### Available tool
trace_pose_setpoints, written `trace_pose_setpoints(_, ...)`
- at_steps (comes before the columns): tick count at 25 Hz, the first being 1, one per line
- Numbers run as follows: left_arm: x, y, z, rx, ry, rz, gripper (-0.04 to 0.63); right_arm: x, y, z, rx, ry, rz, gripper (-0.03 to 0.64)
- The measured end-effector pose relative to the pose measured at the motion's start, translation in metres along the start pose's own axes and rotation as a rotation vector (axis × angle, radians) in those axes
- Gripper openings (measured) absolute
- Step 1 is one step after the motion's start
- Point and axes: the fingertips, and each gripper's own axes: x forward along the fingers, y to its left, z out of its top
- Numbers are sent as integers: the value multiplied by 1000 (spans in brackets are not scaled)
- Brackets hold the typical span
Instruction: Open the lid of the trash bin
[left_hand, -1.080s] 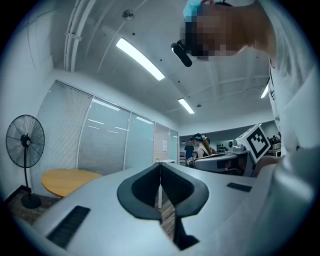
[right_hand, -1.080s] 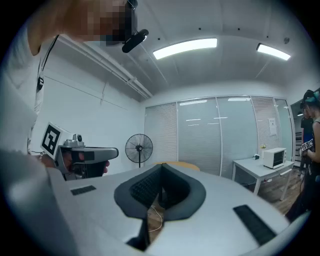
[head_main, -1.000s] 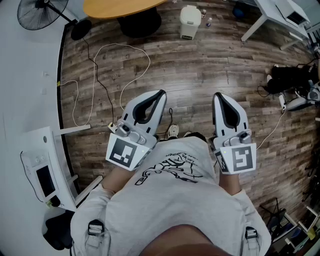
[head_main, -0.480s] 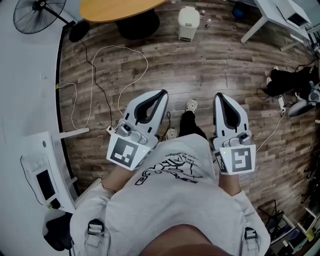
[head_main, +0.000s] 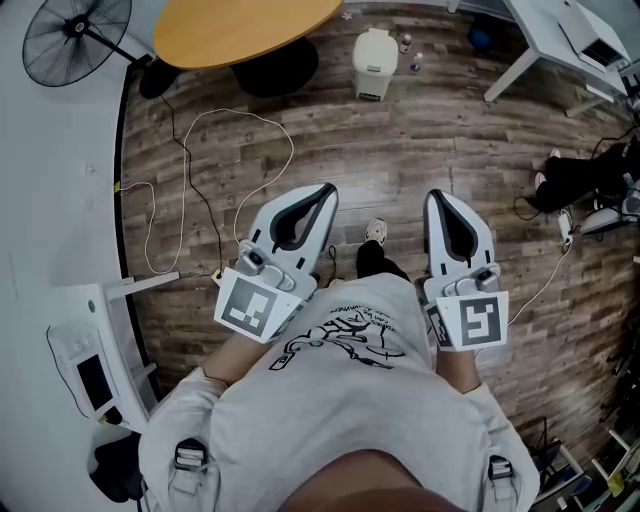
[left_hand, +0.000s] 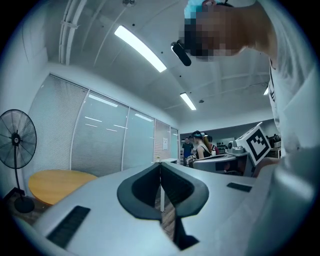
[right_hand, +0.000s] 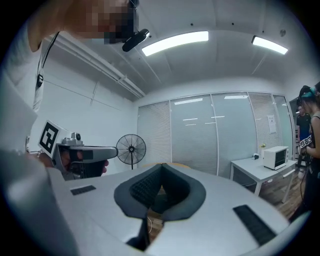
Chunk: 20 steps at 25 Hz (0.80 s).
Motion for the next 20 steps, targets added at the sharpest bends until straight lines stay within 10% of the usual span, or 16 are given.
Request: trace_pose_setpoints(20, 173, 35, -16, 7, 65, 60, 18, 92, -157, 0, 8, 26, 53, 8)
